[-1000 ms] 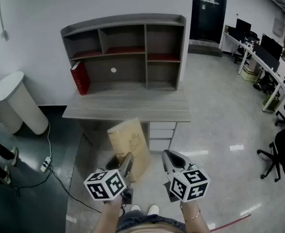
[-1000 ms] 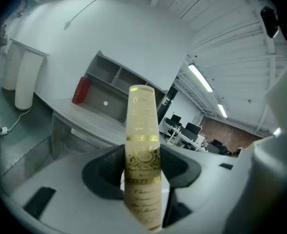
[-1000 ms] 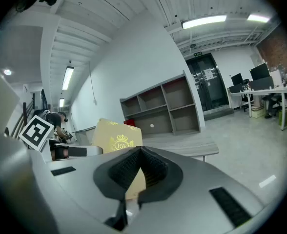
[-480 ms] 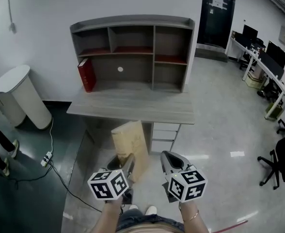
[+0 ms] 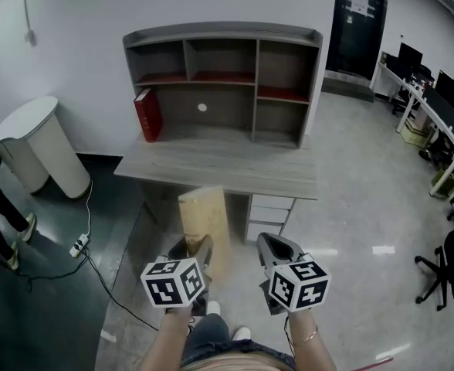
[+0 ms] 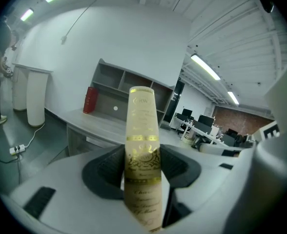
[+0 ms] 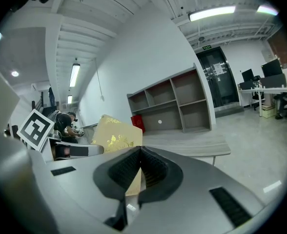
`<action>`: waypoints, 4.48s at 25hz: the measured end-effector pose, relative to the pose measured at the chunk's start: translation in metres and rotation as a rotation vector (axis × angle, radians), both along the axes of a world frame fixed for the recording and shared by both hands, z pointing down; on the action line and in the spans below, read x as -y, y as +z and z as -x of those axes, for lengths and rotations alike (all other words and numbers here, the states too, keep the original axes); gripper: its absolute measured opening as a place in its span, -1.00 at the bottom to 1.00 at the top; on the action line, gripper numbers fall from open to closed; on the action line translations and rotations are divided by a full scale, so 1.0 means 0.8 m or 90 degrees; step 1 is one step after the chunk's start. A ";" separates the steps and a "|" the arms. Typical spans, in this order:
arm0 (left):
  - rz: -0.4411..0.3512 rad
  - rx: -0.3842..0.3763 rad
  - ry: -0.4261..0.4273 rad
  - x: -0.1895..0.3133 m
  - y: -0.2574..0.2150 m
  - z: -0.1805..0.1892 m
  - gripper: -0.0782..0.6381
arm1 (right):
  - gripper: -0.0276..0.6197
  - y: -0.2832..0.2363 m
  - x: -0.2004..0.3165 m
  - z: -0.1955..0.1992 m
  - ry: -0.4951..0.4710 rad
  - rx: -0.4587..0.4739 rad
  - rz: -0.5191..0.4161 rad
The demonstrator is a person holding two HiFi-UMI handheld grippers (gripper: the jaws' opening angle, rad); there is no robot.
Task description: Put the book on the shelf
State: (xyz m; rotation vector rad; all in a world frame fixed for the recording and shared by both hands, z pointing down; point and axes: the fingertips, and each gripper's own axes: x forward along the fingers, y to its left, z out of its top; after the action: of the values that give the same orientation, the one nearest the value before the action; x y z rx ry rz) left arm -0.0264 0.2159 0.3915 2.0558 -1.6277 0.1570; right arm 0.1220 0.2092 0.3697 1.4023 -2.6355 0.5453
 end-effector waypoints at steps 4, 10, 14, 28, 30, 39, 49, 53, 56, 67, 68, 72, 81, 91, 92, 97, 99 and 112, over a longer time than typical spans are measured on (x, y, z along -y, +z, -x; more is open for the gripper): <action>-0.005 0.011 -0.012 0.021 -0.005 0.013 -0.18 | -0.89 -0.008 0.026 0.007 0.000 -0.010 -0.008; -0.008 0.014 -0.012 0.069 -0.003 0.030 -0.18 | -0.89 -0.008 0.070 0.029 -0.005 -0.008 -0.007; -0.009 0.007 -0.004 0.116 0.000 0.040 -0.18 | -0.89 0.000 0.111 0.051 -0.013 -0.013 0.002; 0.013 -0.005 0.072 0.338 0.007 0.108 -0.18 | -0.89 0.016 0.309 0.125 0.034 -0.025 0.041; 0.010 0.001 0.087 0.368 0.004 0.117 -0.18 | -0.89 0.017 0.333 0.132 0.046 -0.031 0.045; -0.005 0.122 0.191 0.498 -0.001 0.131 -0.18 | -0.89 0.033 0.408 0.146 0.096 -0.064 0.070; -0.031 0.324 0.265 0.621 0.017 0.104 -0.18 | -0.89 0.042 0.473 0.124 0.117 -0.094 0.090; -0.033 0.396 0.306 0.657 0.035 0.084 -0.18 | -0.89 0.050 0.500 0.118 0.117 -0.100 0.098; -0.040 0.450 0.330 0.685 0.043 0.073 -0.18 | -0.89 0.058 0.521 0.112 0.115 -0.108 0.104; -0.096 0.653 0.413 0.765 0.081 0.036 -0.18 | -0.89 0.085 0.588 0.101 0.109 -0.117 0.135; -0.108 0.676 0.420 0.769 0.084 0.032 -0.18 | -0.89 0.088 0.593 0.102 0.108 -0.118 0.139; -0.155 0.763 0.451 0.787 0.100 0.016 -0.18 | -0.89 0.097 0.614 0.100 0.106 -0.121 0.151; -0.261 0.928 0.509 0.813 0.127 -0.007 -0.18 | -0.89 0.122 0.642 0.087 0.111 -0.126 0.179; -0.292 0.984 0.546 0.826 0.157 -0.026 -0.18 | -0.89 0.150 0.661 0.083 0.103 -0.140 0.212; -0.292 0.986 0.545 0.828 0.160 -0.028 -0.18 | -0.89 0.153 0.664 0.082 0.102 -0.143 0.215; -0.282 0.993 0.552 0.833 0.175 -0.030 -0.18 | -0.89 0.165 0.670 0.079 0.099 -0.150 0.227; -0.280 0.997 0.558 0.834 0.182 -0.031 -0.18 | -0.89 0.168 0.671 0.078 0.099 -0.151 0.230; -0.254 1.008 0.598 0.830 0.214 -0.032 -0.18 | -0.89 0.180 0.670 0.072 0.090 -0.153 0.245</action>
State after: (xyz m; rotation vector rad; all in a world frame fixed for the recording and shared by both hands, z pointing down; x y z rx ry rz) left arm -0.0012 -0.4480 0.5626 3.0213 -1.0075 2.3988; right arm 0.0642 -0.3272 0.5138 1.4311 -2.1174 0.7941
